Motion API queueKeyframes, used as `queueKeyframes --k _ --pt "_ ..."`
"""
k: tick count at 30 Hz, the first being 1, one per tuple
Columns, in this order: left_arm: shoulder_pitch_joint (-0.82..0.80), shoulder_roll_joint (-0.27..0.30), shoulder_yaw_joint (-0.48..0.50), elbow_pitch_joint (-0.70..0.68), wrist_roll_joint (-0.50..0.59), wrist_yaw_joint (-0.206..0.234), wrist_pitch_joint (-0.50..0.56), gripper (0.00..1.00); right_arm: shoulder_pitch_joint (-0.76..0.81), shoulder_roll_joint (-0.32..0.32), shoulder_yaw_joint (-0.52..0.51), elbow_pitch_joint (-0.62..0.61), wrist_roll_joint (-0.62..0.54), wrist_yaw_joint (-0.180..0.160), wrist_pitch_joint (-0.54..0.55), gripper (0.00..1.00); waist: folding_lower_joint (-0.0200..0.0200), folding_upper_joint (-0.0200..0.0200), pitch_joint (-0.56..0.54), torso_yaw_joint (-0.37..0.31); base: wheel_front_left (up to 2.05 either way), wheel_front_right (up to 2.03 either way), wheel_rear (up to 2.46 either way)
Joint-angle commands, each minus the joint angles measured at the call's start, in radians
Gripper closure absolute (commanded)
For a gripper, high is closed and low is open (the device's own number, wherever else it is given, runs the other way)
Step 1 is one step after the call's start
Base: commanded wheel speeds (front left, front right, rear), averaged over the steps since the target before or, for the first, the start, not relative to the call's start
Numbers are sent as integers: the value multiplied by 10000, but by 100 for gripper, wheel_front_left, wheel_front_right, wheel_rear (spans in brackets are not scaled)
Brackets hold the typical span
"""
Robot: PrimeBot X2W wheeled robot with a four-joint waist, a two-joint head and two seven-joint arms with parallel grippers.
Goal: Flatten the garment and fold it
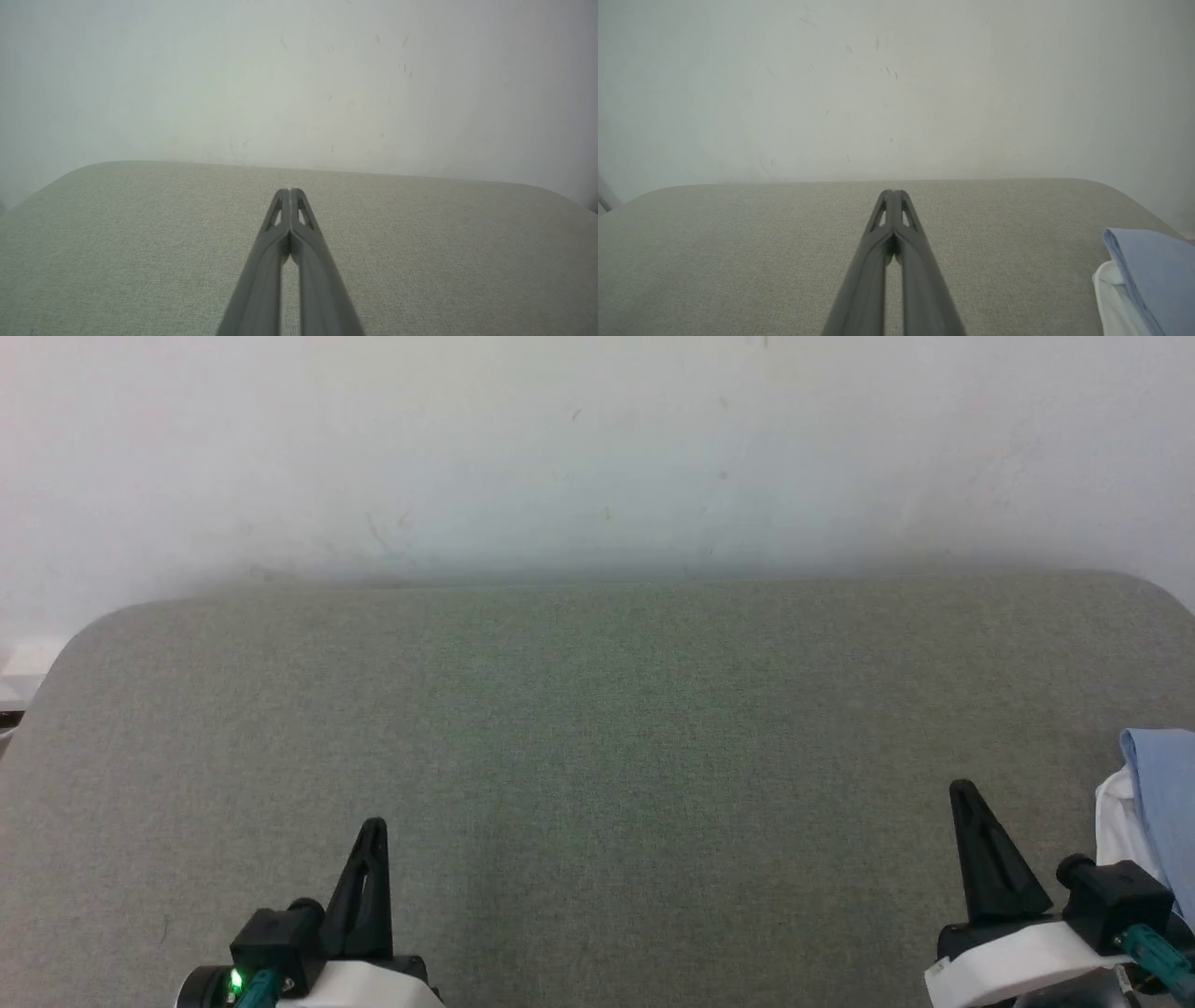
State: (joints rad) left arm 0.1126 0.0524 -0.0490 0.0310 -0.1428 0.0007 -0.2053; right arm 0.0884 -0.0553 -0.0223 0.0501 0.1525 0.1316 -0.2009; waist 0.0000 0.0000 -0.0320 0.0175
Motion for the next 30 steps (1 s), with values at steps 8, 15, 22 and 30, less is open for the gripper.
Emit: queueKeyframes --k 8,15,22,30 --pt "-247 -6 87 -71 232 -2 188 100 -181 15 43 -78 -211 -3 196 100 0 0 26 -14 0 0 0" --pt "-316 -8 119 -90 326 -2 335 100 -237 18 57 -111 -315 -3 339 100 0 0 49 -27 0 0 0" --pt "-385 -9 150 -109 420 -3 482 100 -292 20 72 -145 -419 -4 481 100 0 0 72 -39 0 0 0" --pt "-465 -10 187 -130 528 -3 650 100 -356 24 88 -183 -537 -4 645 100 0 0 99 -54 0 0 0"
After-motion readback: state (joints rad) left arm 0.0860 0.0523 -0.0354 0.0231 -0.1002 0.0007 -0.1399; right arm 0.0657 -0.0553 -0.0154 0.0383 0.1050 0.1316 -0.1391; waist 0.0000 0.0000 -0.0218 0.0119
